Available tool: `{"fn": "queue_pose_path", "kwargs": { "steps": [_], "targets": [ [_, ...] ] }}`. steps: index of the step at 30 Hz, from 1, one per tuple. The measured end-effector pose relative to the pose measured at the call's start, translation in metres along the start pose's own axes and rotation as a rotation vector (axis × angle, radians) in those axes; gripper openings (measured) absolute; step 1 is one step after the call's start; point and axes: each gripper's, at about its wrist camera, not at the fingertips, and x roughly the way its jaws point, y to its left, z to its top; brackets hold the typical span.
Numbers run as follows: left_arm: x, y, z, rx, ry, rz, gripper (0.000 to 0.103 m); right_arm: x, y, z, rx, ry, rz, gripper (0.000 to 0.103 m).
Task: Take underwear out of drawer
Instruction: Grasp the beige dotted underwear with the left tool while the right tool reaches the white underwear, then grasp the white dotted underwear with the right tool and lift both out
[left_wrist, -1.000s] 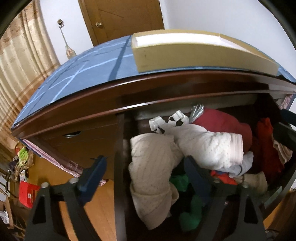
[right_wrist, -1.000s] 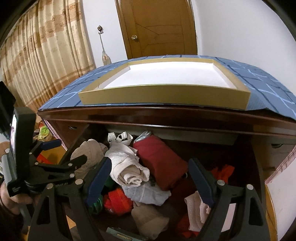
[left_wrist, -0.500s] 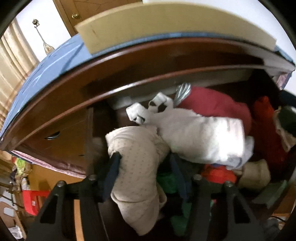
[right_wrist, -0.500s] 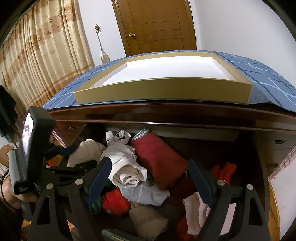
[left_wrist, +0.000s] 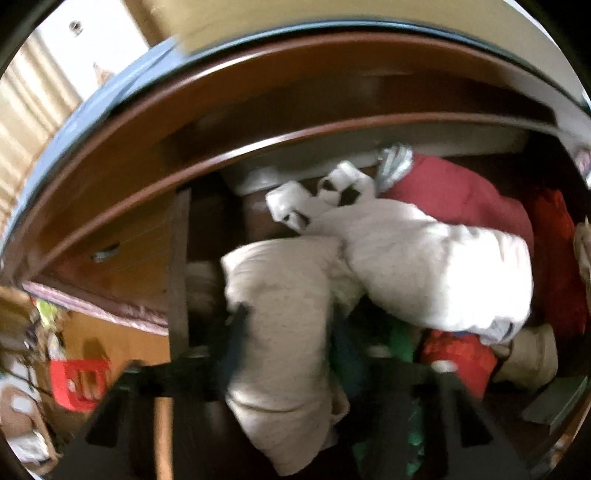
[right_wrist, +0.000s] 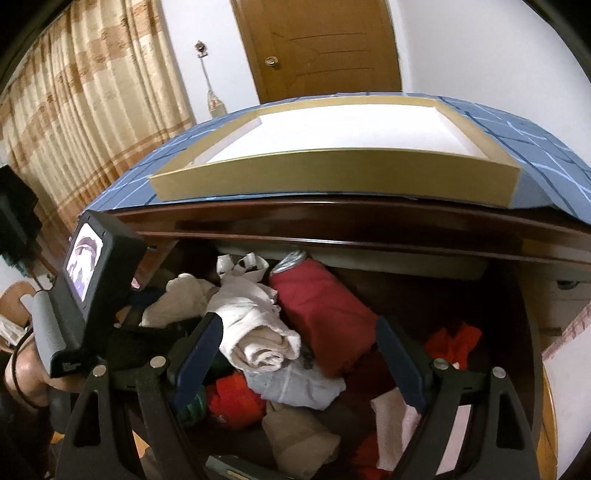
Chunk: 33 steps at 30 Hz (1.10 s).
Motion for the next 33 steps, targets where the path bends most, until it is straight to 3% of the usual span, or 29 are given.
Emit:
{"fn": "queue_pose_path", "kwargs": {
  "steps": [8, 14, 21, 33],
  "targets": [
    [-0.018, 0.015, -0.012, -0.051, -0.07, -0.069, 0.027, 0.006, 0.012, 0.008, -0.052, 0.027, 0.031, 0.086],
    [-0.06, 0.039, -0.022, -0.129, -0.163, -0.139, 0.027, 0.024, 0.026, 0.017, -0.118, 0.085, 0.052, 0.081],
    [-0.093, 0.049, -0.02, -0.161, -0.253, -0.107, 0.027, 0.071, 0.052, 0.022, -0.163, 0.234, 0.105, 0.075],
    [-0.099, 0.058, -0.026, -0.202, -0.264, -0.126, 0.027, 0.146, 0.074, 0.009, -0.268, 0.516, -0.026, 0.074]
  ]
}}
